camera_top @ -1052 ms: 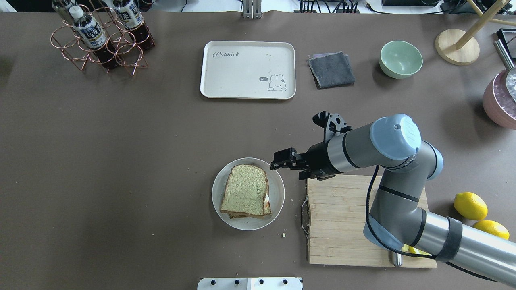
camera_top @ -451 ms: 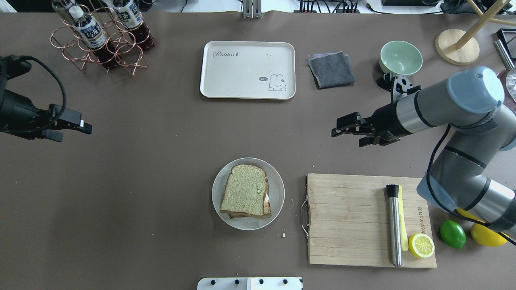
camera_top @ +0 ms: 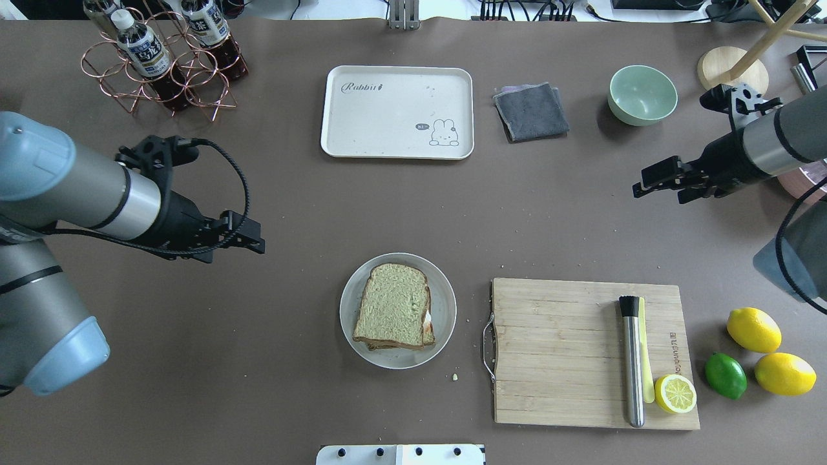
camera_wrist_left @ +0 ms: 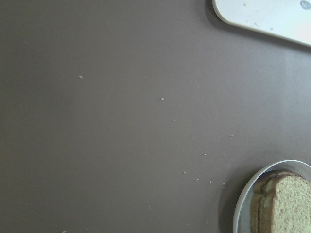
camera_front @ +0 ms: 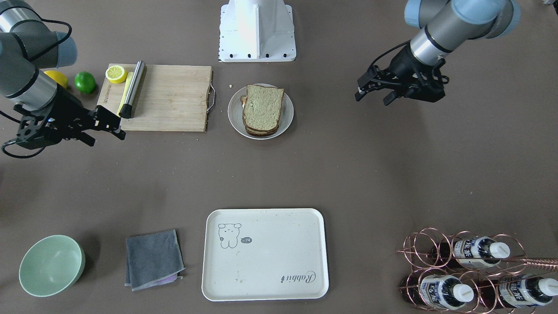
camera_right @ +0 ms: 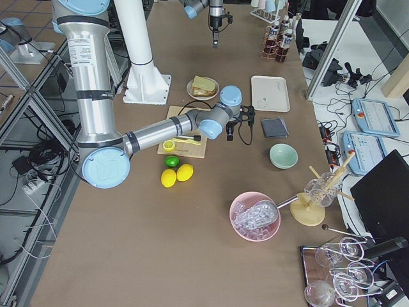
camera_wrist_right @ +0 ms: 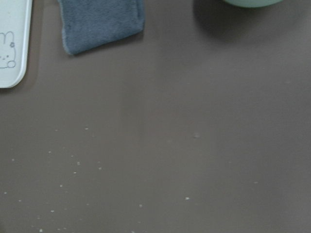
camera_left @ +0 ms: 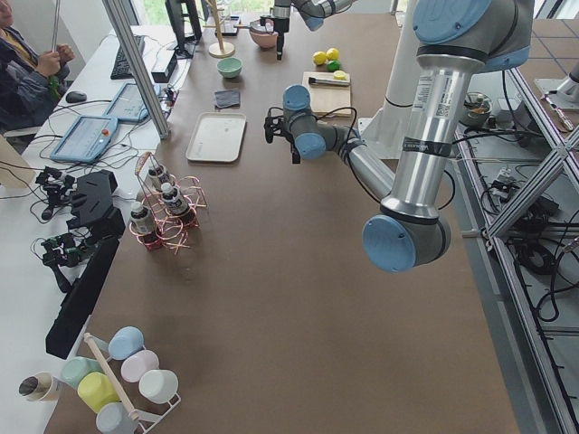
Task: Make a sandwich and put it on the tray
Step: 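Withdraw the right gripper while the left arm reaches toward the plate, then grasp the rim of the white plate with the left gripper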
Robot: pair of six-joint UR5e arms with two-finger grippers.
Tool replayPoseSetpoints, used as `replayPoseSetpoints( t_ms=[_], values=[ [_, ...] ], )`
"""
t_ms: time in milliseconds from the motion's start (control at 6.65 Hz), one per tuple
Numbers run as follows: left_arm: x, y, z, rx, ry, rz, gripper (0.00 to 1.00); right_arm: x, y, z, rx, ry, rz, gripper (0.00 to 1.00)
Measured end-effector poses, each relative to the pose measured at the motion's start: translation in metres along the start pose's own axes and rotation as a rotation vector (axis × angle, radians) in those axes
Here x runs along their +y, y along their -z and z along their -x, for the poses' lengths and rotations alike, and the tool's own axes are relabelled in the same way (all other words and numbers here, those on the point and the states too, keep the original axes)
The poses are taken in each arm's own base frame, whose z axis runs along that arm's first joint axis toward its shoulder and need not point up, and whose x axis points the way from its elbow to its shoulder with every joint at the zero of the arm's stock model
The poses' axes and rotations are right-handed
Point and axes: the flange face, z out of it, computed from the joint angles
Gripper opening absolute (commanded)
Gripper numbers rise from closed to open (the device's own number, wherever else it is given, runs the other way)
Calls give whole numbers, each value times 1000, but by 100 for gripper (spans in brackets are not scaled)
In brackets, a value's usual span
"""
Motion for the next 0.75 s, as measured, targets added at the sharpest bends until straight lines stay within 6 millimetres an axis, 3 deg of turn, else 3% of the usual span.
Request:
replayPoseSetpoints(
  t_ms=[301,451,752],
  values=[
    [33,-46,-38,-36,-40,6,83,-1,31,-69,58,39,13,100],
    [45,-74,-60,-47,-46,0,76,4,40,-91,75,48,15,100],
    [61,-105,-83,-59,-30,-11,65,12,52,-110,74,38,14,100]
  ],
)
